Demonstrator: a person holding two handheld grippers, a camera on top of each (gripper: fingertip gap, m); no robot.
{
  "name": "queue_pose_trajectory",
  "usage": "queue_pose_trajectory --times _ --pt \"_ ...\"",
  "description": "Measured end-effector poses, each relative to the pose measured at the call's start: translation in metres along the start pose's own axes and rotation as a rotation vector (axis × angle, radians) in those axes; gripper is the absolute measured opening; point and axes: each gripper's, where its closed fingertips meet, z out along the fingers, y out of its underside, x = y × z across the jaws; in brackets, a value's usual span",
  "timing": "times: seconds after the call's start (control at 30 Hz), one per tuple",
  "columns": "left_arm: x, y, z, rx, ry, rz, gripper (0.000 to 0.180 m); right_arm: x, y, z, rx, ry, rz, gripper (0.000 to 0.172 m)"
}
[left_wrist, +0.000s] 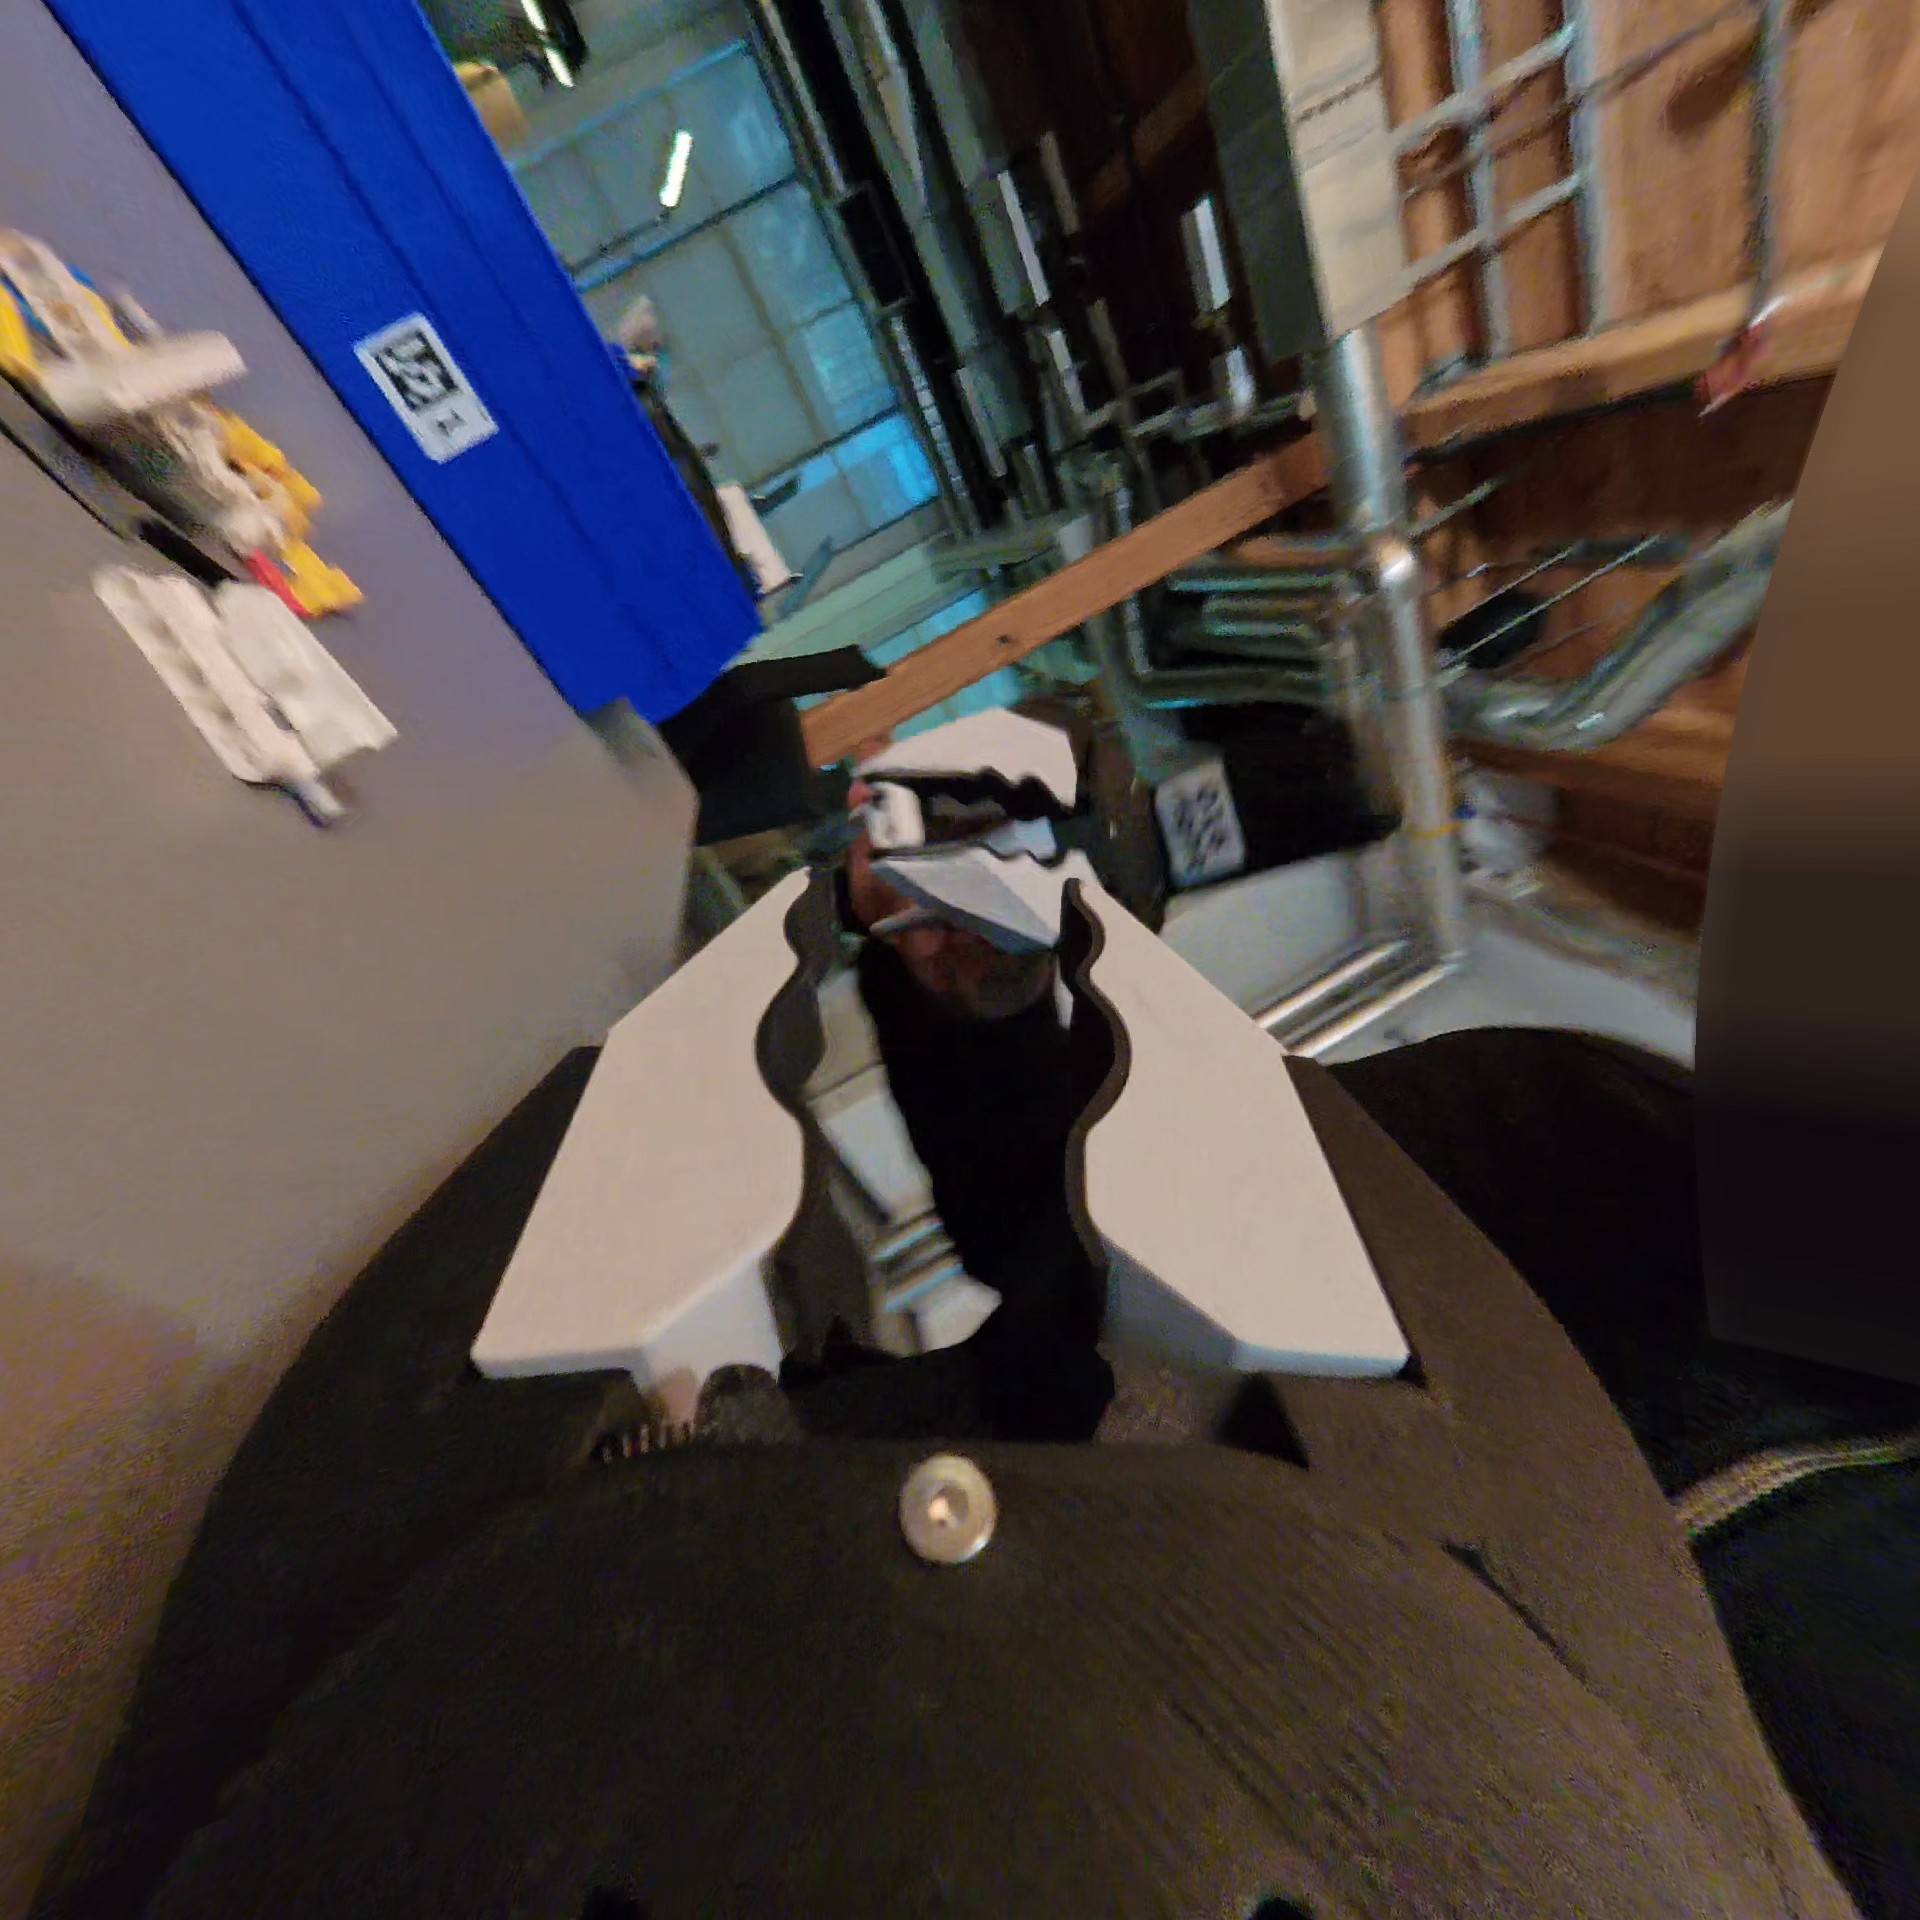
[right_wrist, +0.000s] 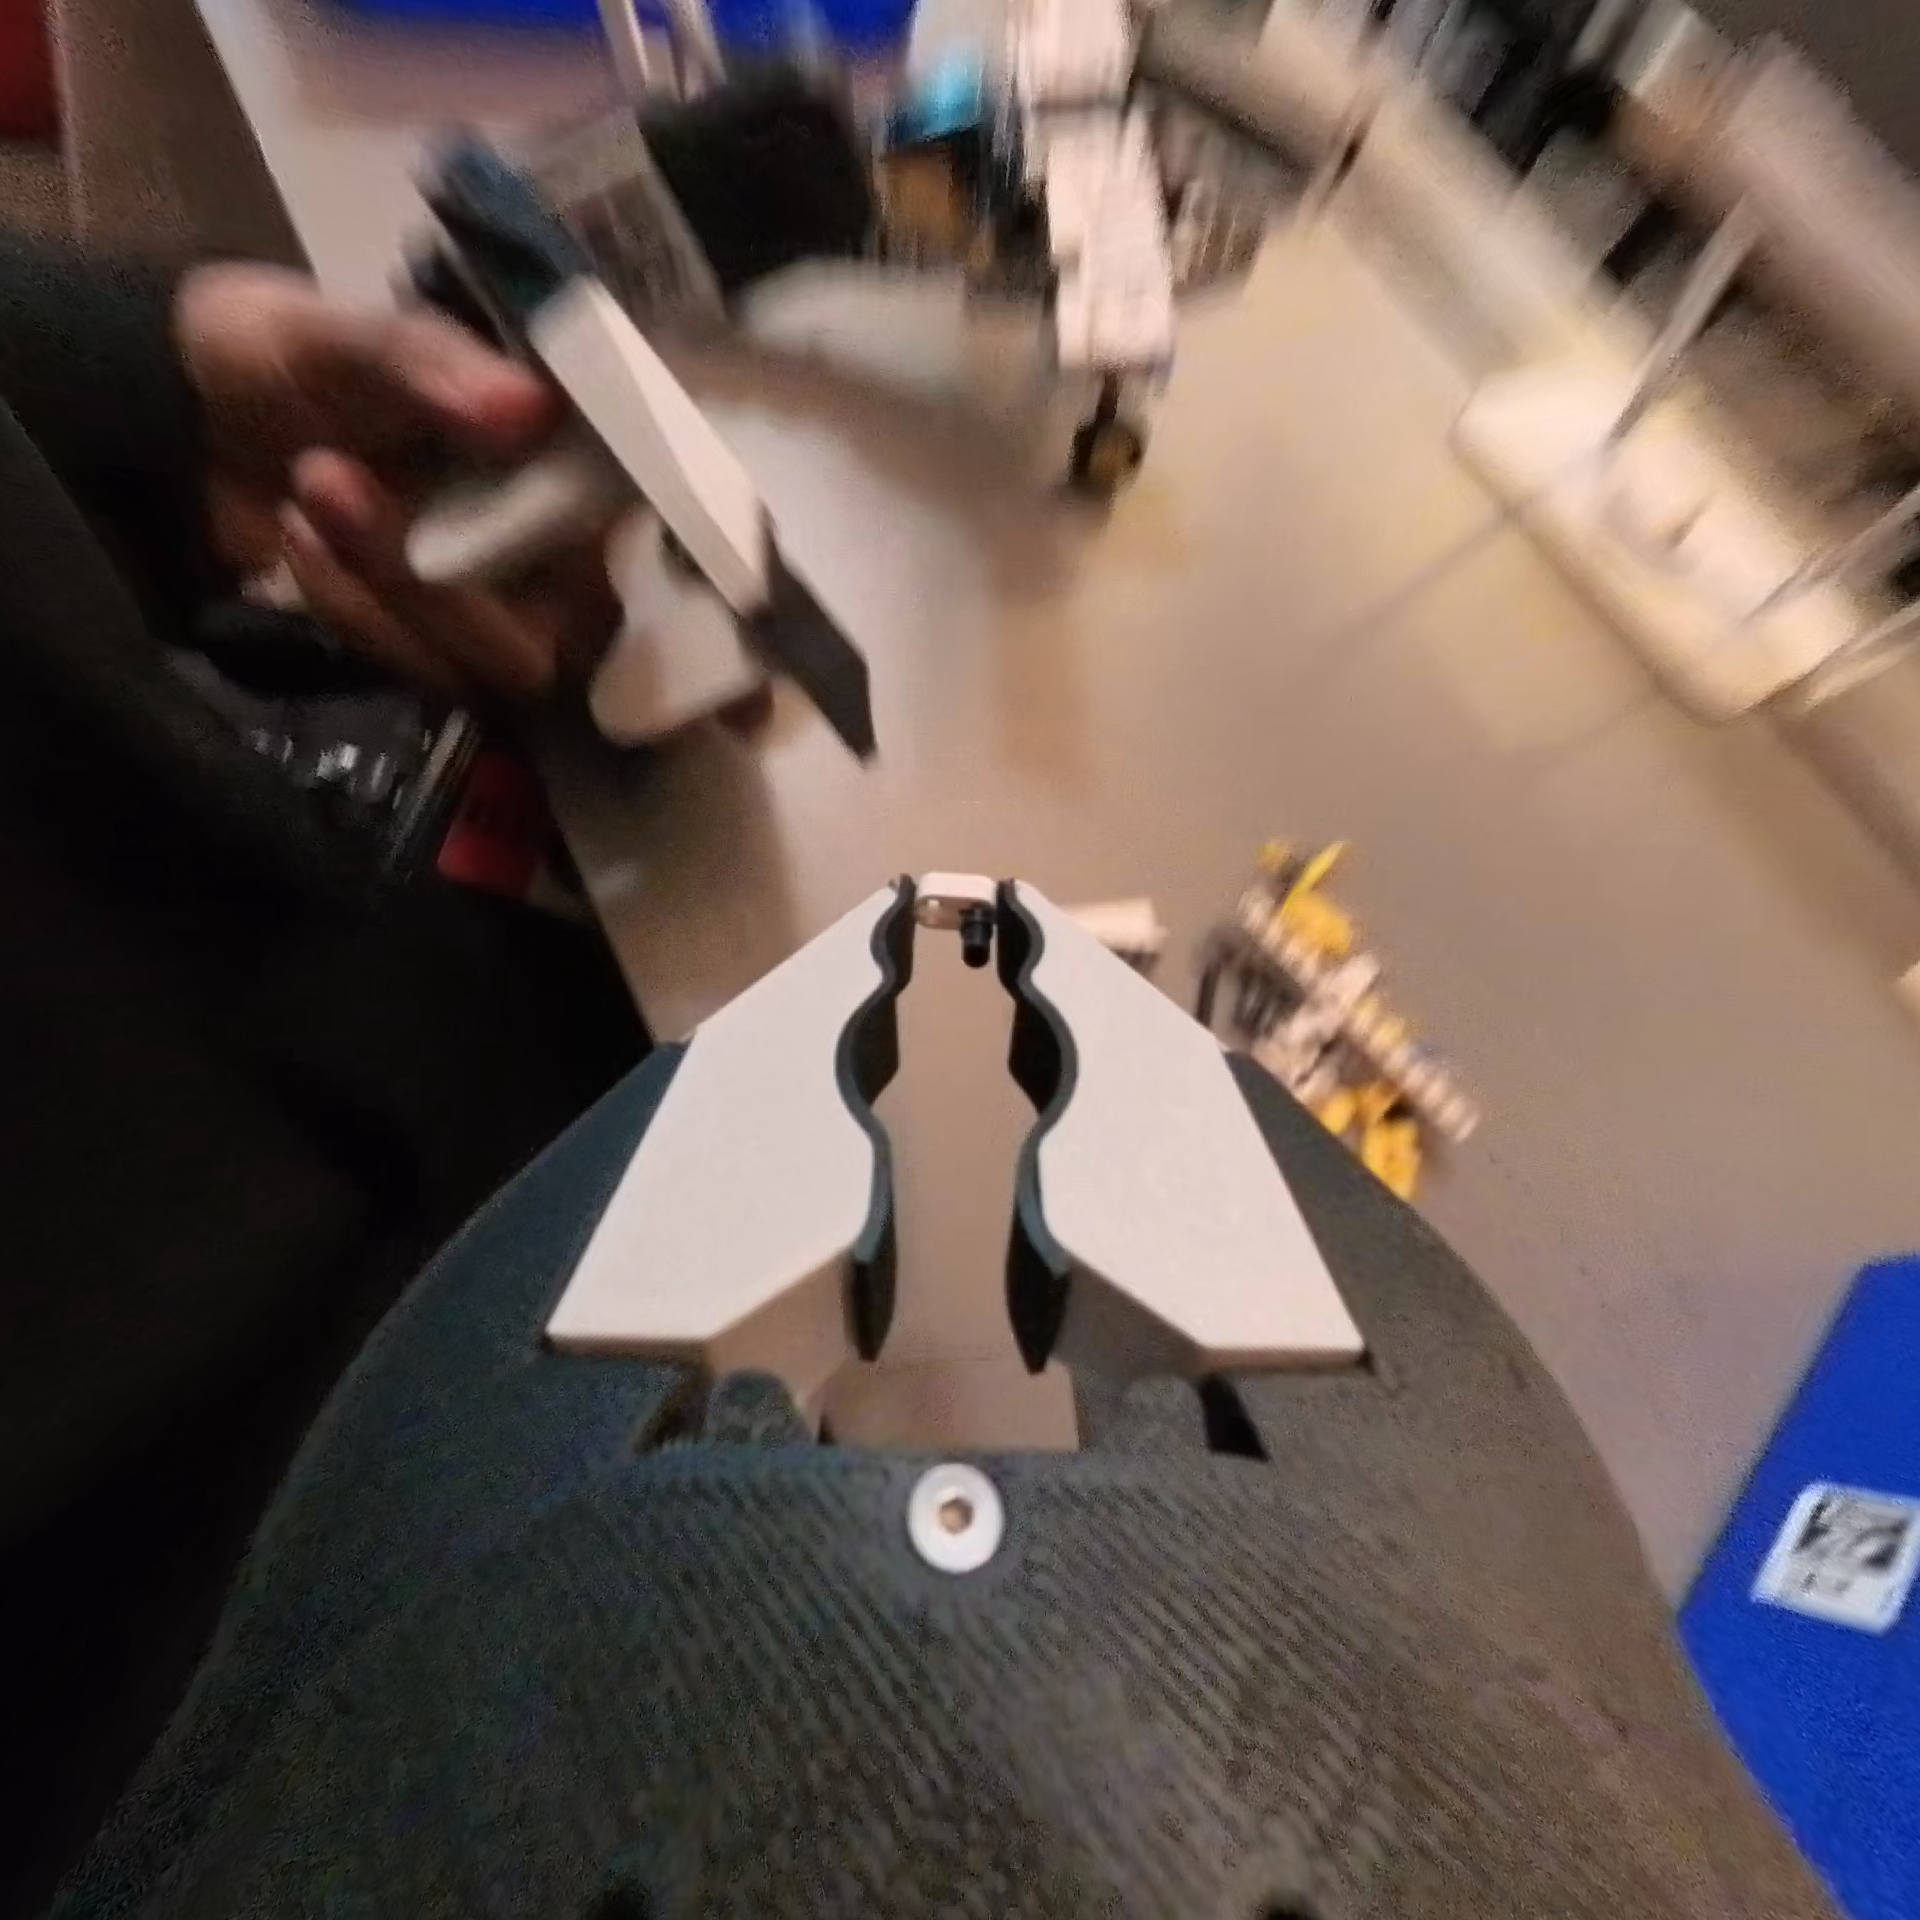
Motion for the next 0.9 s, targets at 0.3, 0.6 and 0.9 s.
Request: queue_pose_trajectory --times 0.3,0.6,0.9 --pt "0.004 0.024 0.002 -0.130 -0.020 0.107 0.027 0.008 0.098 -0.008 -0.785 -0.391 0.293 0.014" --pt "0.010 0.015 -0.006 -0.093 0.073 0.026 0.019 0.018 0.122 0.001 -1.001 -0.419 0.119 0.014" --pt "0.017 0.003 -0.014 -0.033 0.159 -0.046 0.014 0.029 0.120 -0.006 -0.935 -0.275 0.201 0.040"
